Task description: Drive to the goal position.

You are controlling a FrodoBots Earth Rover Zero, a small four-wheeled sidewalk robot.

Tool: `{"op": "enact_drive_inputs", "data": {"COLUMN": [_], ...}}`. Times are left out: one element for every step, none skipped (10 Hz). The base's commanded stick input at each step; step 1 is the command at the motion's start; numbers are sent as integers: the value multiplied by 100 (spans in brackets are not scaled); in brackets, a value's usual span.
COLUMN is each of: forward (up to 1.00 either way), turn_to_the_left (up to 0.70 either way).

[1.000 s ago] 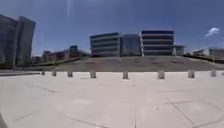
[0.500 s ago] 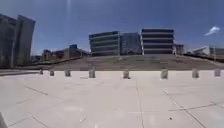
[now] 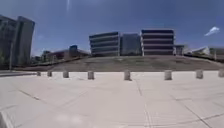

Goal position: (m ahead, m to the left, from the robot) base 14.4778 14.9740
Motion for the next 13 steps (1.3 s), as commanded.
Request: {"op": "enact_drive_inputs", "data": {"forward": [70,70,70,70,70,70,70,70,70,70,70,70,70], "turn_to_the_left": [0,0,0,0,0,0,0,0,0,-6,-29,-15,-1]}}
